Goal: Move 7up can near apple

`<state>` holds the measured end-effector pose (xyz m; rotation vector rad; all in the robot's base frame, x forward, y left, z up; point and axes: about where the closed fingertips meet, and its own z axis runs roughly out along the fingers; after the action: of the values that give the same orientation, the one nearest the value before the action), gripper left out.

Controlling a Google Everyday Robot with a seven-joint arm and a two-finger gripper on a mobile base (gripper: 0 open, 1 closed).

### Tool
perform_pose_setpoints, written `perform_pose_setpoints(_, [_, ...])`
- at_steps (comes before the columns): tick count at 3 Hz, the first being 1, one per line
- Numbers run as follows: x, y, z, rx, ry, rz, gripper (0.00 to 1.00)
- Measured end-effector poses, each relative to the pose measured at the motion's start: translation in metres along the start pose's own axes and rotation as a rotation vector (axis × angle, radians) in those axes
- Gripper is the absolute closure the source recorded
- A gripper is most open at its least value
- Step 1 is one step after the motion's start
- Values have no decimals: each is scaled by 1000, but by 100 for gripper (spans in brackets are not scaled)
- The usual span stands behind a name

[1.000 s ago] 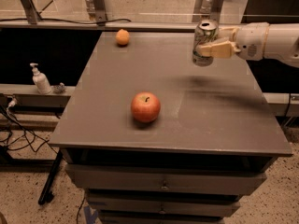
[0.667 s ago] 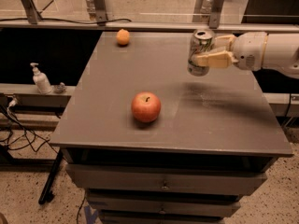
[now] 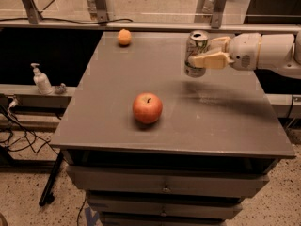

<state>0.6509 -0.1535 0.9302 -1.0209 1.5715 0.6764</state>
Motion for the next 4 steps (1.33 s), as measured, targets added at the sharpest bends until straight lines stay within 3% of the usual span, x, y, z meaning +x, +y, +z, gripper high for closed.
perform_pose_setpoints(1, [1, 14, 7, -65, 9, 28, 100])
perform_pose_setpoints(4, [1, 84, 10, -223, 12, 81, 100])
